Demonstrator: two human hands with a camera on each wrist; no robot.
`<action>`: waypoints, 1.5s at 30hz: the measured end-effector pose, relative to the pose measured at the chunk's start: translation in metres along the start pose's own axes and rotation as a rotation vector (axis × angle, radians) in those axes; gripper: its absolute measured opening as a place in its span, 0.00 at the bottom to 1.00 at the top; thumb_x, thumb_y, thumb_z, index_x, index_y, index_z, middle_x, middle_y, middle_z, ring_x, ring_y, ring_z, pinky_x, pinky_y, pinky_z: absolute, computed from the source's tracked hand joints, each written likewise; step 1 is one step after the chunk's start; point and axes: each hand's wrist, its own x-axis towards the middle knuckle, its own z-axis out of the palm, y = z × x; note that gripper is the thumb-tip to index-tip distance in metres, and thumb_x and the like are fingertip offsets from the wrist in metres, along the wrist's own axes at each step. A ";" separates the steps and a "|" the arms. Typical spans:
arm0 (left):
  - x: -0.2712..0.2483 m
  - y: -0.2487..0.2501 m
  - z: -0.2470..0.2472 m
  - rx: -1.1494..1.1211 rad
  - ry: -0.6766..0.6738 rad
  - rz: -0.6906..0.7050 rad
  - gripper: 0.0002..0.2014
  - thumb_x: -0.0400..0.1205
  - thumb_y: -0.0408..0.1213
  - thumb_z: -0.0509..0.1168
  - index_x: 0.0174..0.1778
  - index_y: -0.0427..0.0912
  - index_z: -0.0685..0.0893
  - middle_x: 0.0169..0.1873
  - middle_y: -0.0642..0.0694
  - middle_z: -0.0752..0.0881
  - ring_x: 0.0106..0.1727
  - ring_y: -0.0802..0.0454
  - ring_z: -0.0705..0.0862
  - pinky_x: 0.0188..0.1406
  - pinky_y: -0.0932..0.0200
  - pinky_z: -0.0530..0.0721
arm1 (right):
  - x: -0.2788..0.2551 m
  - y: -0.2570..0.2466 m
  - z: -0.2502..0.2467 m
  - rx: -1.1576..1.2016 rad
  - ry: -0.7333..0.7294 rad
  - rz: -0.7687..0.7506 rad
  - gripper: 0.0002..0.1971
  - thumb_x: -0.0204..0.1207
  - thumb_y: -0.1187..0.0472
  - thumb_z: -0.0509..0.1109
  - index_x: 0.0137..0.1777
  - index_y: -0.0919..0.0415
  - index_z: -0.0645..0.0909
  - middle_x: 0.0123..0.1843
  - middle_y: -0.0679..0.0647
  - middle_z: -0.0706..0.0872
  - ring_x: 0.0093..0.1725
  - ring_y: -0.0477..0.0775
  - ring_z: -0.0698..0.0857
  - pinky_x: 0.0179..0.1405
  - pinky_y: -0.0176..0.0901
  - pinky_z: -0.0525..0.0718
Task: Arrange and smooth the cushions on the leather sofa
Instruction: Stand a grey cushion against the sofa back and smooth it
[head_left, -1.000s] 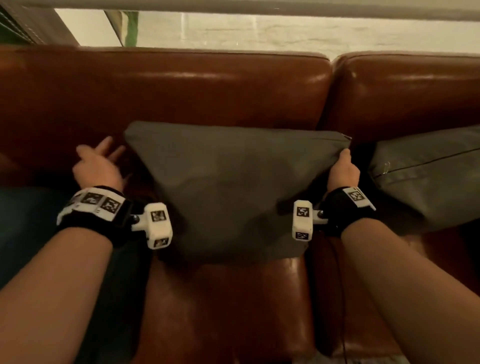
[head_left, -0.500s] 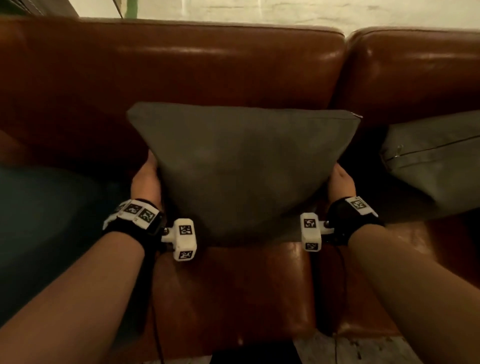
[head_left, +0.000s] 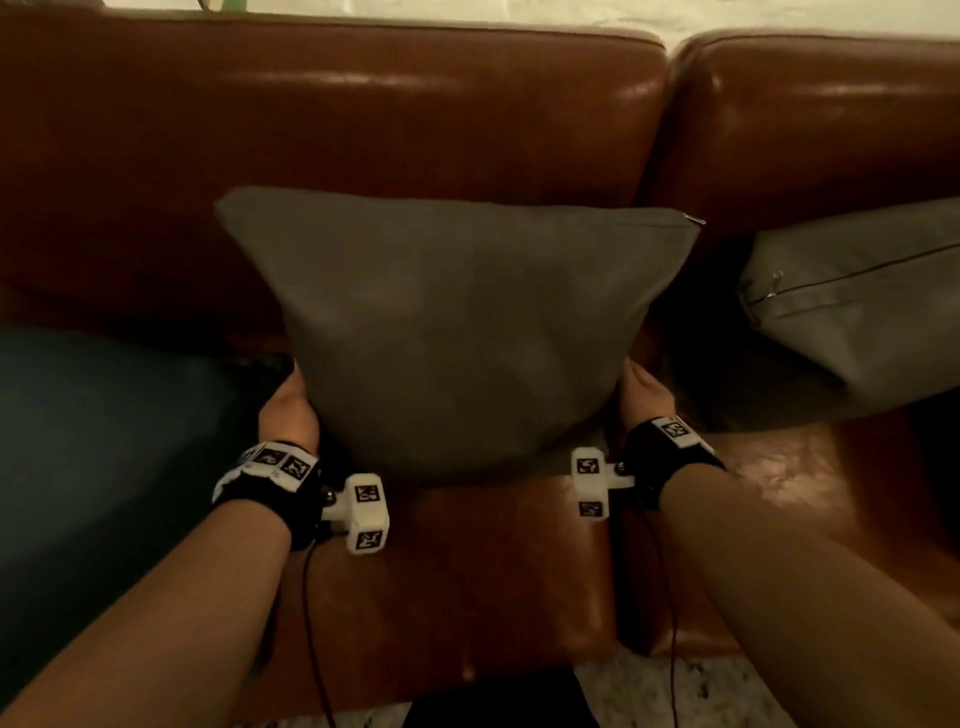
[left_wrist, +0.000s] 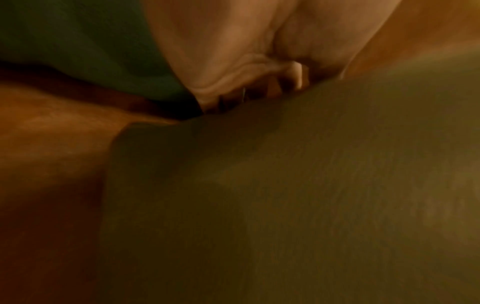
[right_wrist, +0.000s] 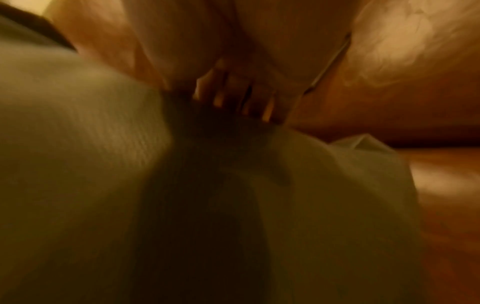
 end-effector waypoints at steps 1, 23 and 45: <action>0.005 0.001 0.001 0.046 0.045 0.012 0.20 0.71 0.65 0.68 0.47 0.56 0.91 0.60 0.47 0.88 0.62 0.43 0.84 0.70 0.44 0.78 | 0.000 -0.003 0.004 0.005 0.029 0.012 0.23 0.78 0.42 0.69 0.70 0.49 0.82 0.72 0.52 0.82 0.70 0.56 0.80 0.64 0.37 0.75; 0.020 -0.051 -0.028 0.345 0.063 -0.128 0.25 0.85 0.53 0.61 0.71 0.39 0.80 0.69 0.35 0.82 0.68 0.34 0.82 0.60 0.48 0.81 | 0.000 0.054 0.005 0.034 0.209 0.130 0.21 0.80 0.43 0.67 0.67 0.52 0.85 0.68 0.54 0.85 0.67 0.58 0.82 0.57 0.39 0.76; -0.048 0.177 0.023 0.362 0.295 0.291 0.26 0.87 0.49 0.55 0.71 0.31 0.75 0.64 0.37 0.82 0.67 0.39 0.80 0.50 0.53 0.68 | 0.002 -0.140 0.002 -0.132 0.266 -0.375 0.27 0.84 0.39 0.57 0.34 0.61 0.73 0.29 0.54 0.72 0.29 0.53 0.72 0.36 0.48 0.69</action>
